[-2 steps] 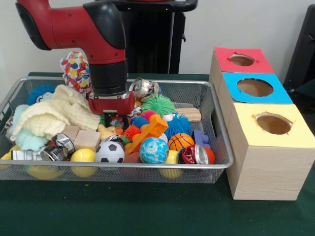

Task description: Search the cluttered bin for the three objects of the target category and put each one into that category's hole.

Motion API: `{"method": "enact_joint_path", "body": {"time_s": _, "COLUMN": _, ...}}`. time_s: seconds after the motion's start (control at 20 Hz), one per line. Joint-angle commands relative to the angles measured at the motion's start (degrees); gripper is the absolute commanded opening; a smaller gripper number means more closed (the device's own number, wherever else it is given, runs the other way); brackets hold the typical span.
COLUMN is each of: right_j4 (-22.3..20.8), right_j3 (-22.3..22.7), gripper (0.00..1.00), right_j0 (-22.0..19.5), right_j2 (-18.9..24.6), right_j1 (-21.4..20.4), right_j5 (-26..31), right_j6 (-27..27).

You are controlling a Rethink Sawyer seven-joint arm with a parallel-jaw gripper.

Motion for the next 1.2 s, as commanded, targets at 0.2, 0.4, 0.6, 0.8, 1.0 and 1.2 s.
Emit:
{"method": "enact_joint_path", "body": {"time_s": 0.2, "right_j4": -2.7, "right_j3": -3.3, "gripper": 0.00, "right_j0": 2.2, "right_j2": -0.6, "right_j1": -1.2, "right_j5": -8.0, "right_j6": 4.0}}
{"method": "enact_joint_path", "body": {"time_s": 0.4, "right_j4": 0.3, "right_j3": -0.9, "gripper": 0.00, "right_j0": 4.6, "right_j2": -3.7, "right_j1": -4.3, "right_j5": -6.2, "right_j6": 6.2}}
{"method": "enact_joint_path", "body": {"time_s": 0.6, "right_j4": 0.8, "right_j3": 0.1, "gripper": 0.00, "right_j0": 4.2, "right_j2": -3.2, "right_j1": -5.4, "right_j5": -5.6, "right_j6": 6.4}}
{"method": "enact_joint_path", "body": {"time_s": 0.8, "right_j4": 1.7, "right_j3": 5.1, "gripper": 0.00, "right_j0": 3.3, "right_j2": -2.7, "right_j1": -12.0, "right_j5": -1.5, "right_j6": 6.1}}
{"method": "enact_joint_path", "body": {"time_s": 1.0, "right_j4": 3.4, "right_j3": 9.2, "gripper": 0.00, "right_j0": 2.9, "right_j2": -2.8, "right_j1": -18.5, "right_j5": 3.0, "right_j6": 5.6}}
{"method": "enact_joint_path", "body": {"time_s": 1.2, "right_j4": 4.2, "right_j3": 9.8, "gripper": 0.00, "right_j0": 2.3, "right_j2": -2.0, "right_j1": -19.0, "right_j5": 4.0, "right_j6": 5.0}}
